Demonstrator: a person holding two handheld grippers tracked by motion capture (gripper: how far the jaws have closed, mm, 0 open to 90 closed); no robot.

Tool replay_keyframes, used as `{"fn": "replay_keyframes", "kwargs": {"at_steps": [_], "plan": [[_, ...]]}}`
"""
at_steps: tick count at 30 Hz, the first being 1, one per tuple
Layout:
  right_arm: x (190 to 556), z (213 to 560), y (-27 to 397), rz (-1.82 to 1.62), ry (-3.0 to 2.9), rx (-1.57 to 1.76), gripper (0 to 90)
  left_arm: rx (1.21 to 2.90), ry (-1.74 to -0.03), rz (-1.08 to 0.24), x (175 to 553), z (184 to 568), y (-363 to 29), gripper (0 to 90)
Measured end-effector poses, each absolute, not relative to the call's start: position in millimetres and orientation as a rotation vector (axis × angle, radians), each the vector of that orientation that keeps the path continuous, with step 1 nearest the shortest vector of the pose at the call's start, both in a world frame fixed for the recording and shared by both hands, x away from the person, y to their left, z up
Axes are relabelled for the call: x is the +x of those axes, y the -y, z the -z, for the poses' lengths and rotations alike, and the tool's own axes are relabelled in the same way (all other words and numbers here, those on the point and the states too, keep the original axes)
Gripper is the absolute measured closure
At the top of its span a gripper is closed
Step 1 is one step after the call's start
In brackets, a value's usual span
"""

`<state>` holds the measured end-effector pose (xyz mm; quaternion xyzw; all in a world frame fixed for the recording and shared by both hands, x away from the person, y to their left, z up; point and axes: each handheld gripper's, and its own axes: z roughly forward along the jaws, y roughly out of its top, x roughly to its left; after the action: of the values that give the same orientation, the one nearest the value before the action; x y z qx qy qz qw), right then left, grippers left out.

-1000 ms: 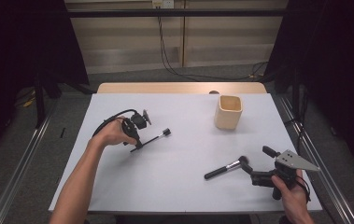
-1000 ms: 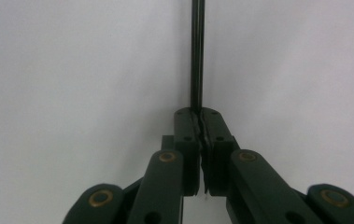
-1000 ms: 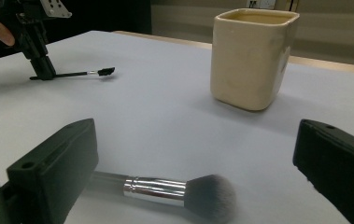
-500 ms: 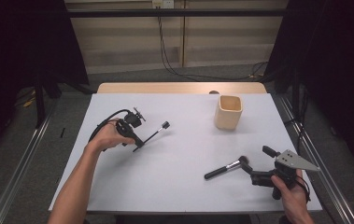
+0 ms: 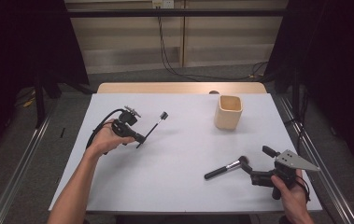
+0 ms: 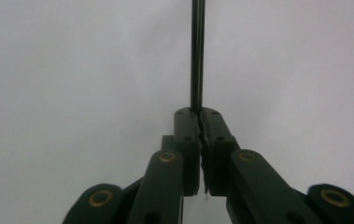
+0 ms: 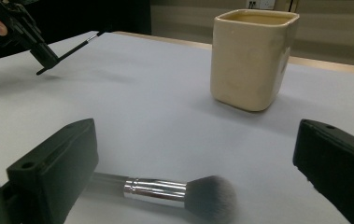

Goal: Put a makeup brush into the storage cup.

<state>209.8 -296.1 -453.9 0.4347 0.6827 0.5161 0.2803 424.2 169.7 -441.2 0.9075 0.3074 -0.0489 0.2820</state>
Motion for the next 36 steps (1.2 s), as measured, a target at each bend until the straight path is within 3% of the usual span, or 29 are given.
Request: {"fn": "replay_keyframes", "kwargs": {"at_steps": [36], "plan": [[210,454,296,-1.390,-1.823,1.167,0.0,2.059,-0.880,-0.218,392,452,-200,86.4]]}}
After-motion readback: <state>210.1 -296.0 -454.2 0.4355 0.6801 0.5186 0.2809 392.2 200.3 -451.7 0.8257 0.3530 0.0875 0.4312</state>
